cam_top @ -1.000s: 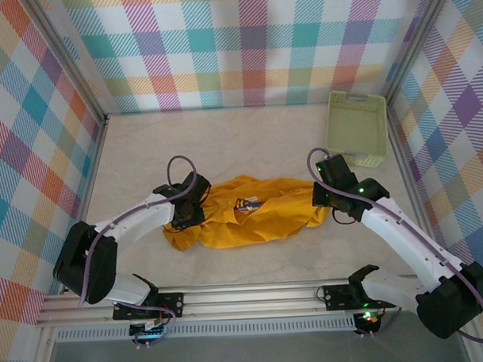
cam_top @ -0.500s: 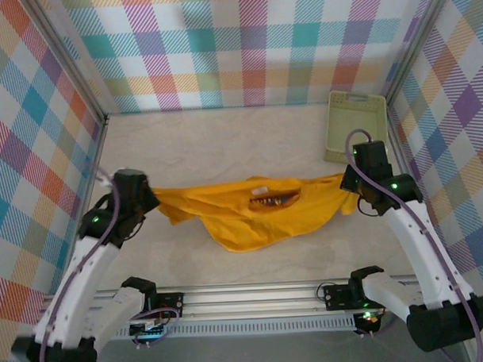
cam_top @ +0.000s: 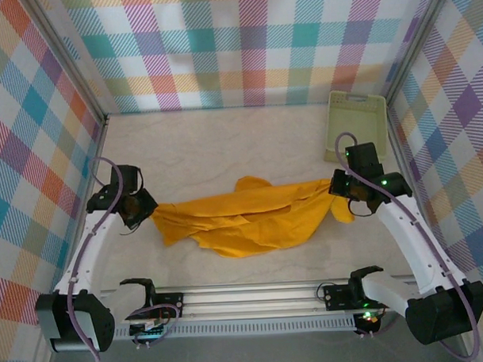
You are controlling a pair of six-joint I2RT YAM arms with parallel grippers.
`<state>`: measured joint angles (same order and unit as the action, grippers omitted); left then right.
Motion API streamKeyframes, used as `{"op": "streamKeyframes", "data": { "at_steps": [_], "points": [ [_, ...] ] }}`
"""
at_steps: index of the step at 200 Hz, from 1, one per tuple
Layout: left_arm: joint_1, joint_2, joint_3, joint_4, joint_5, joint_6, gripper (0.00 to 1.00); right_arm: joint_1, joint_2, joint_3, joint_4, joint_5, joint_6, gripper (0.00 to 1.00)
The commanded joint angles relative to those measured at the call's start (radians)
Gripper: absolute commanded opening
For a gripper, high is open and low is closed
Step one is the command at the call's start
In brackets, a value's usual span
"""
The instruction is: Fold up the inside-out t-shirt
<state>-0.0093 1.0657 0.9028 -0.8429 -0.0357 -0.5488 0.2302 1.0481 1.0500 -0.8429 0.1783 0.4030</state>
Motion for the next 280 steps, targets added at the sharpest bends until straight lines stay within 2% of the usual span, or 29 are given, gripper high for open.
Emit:
{"op": "streamKeyframes", "data": {
  "at_steps": [1,58,109,138,162,199,224,251,264,271,280],
  "points": [
    [0.013,-0.072,0.135,-0.019,0.062,0.025,0.00,-0.002,-0.039,0.146,0.013,-0.031,-0.035,0.00],
    [0.013,-0.235,0.510,-0.122,0.100,0.013,0.00,-0.002,-0.155,0.513,-0.086,-0.043,-0.101,0.00],
    [0.014,-0.349,0.768,-0.129,0.115,-0.020,0.00,-0.002,-0.208,0.841,-0.129,-0.135,-0.109,0.00],
    [0.013,-0.351,0.879,-0.134,0.107,-0.026,0.00,-0.002,-0.176,0.997,-0.141,-0.152,-0.106,0.00],
    [0.013,-0.305,0.879,-0.126,0.088,-0.028,0.00,-0.002,-0.121,1.027,-0.109,-0.132,-0.115,0.00],
    [0.014,-0.135,0.805,-0.108,0.049,-0.021,0.00,-0.002,0.023,0.946,-0.039,-0.060,-0.134,0.00],
    [0.014,0.016,0.705,-0.088,0.000,-0.020,0.00,-0.002,0.110,0.759,0.068,-0.050,-0.141,0.00],
    [0.017,0.231,0.579,-0.004,-0.024,-0.012,0.00,-0.002,0.284,0.562,0.215,-0.114,-0.127,0.00],
    [0.026,0.372,0.564,0.028,-0.038,-0.016,0.11,-0.001,0.411,0.523,0.287,-0.135,-0.122,0.01],
    [0.037,0.455,0.575,0.048,-0.029,-0.020,0.12,-0.002,0.500,0.536,0.308,-0.132,-0.122,0.02],
    [0.051,0.563,0.609,0.070,-0.015,-0.022,0.17,-0.002,0.627,0.596,0.307,-0.120,-0.125,0.09]
  ]
}}
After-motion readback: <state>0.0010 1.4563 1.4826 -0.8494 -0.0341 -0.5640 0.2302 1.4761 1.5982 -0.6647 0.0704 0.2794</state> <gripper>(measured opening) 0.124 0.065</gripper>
